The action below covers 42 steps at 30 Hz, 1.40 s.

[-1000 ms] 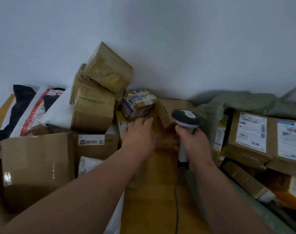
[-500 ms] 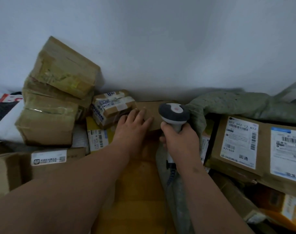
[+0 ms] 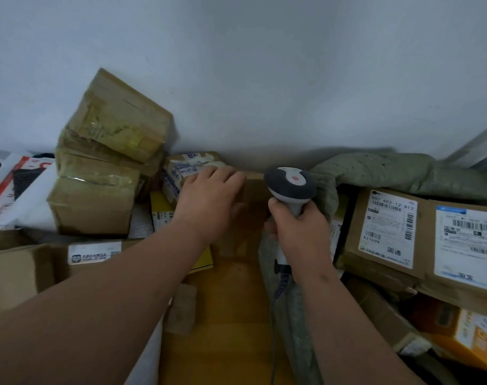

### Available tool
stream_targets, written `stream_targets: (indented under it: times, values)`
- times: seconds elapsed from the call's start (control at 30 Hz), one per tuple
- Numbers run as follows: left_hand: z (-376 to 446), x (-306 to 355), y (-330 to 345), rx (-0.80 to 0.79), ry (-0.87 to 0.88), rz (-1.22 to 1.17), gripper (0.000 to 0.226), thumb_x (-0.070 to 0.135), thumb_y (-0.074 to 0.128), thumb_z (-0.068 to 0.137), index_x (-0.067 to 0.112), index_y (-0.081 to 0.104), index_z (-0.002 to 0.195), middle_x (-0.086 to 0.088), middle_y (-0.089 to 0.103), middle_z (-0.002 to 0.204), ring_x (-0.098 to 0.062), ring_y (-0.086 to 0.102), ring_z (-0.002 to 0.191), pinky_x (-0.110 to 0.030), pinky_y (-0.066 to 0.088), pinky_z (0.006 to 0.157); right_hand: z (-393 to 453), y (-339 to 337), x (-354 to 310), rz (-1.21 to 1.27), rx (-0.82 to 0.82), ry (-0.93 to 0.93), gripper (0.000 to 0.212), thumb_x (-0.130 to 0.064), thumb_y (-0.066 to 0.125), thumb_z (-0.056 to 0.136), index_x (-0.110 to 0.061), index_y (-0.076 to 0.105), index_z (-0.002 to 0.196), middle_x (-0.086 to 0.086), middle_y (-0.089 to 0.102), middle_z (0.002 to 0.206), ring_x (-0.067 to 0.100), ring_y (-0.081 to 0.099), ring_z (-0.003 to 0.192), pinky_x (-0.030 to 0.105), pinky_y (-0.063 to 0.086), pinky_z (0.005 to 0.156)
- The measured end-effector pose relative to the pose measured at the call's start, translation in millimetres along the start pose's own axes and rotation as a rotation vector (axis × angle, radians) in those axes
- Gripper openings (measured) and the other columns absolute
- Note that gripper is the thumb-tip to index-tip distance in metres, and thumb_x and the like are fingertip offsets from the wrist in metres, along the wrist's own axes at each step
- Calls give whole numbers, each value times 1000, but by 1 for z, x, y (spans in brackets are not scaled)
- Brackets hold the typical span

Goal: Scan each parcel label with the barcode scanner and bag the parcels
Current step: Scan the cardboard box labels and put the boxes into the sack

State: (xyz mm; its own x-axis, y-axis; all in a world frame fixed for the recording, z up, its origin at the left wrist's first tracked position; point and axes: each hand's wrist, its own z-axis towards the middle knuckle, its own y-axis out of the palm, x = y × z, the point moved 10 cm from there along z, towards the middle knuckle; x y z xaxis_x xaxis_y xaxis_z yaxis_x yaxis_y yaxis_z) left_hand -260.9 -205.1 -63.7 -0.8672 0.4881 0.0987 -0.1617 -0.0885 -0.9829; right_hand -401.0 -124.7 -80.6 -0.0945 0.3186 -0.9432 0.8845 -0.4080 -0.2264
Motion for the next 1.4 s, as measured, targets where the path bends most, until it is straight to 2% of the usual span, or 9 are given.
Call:
stream_targets:
  times: [0.07,0.17,0.3,0.4,0.53,0.77,0.93,1.1,1.4]
  values:
    - [-4,-13,-20,60,-92,-91,49,47,63,87,25,49,128,0,52,133,-26,46,122,-43,42,100,-9,-3,-4,46,10,-7,17,-24,68,92,-28,57,79,5,68,76,31,68,83,45,56,77]
    - [-22,-47,-39,123,-363,-357,48,47,70,84,21,53,122,-1,55,121,-23,51,113,-39,47,92,-25,-8,-7,121,17,7,18,-25,68,92,-34,55,84,-4,68,83,22,72,82,38,59,77]
    - [-65,-74,-49,195,-657,-733,34,44,70,86,24,49,104,6,60,100,-13,59,87,-30,49,64,-49,-15,-12,152,41,16,10,-23,66,94,-28,60,87,-4,69,76,14,72,68,30,58,62]
    - [-97,-82,-39,230,-826,-1037,36,37,68,89,19,52,116,2,64,102,-10,63,84,-28,54,61,-69,-11,-12,155,14,60,9,-25,65,95,-19,61,90,-2,70,66,18,70,65,29,57,58]
    - [-129,-77,-24,236,-937,-1401,55,26,63,94,21,40,144,2,61,104,-12,65,87,-31,59,67,-96,1,-7,158,-27,143,16,-28,64,95,-12,64,95,8,72,85,17,71,62,27,57,55]
    - [-172,-70,-15,200,-970,-1536,46,26,58,97,15,45,140,-6,63,113,-18,63,101,-40,58,84,-138,10,-7,247,-50,188,22,-30,64,94,-9,65,86,5,72,63,29,71,72,47,58,79]
    - [-190,-66,-16,198,-943,-1554,44,25,59,97,15,47,138,-6,64,112,-19,64,103,-35,58,76,-159,10,-8,320,-49,176,21,-27,64,94,-7,66,86,10,71,66,28,71,66,41,56,68]
    - [-206,-65,-19,216,-935,-1525,44,27,59,96,16,48,138,-5,66,111,-19,64,103,-34,59,76,-173,12,-11,367,-87,169,22,-26,63,94,-5,65,99,11,71,71,24,71,62,33,56,57]
    - [-216,-39,-24,254,-944,-1481,43,28,59,96,16,50,137,-5,66,113,-18,64,102,-30,58,71,-170,-9,-19,408,-171,135,22,-24,62,94,-3,63,101,15,68,74,23,69,58,32,55,54]
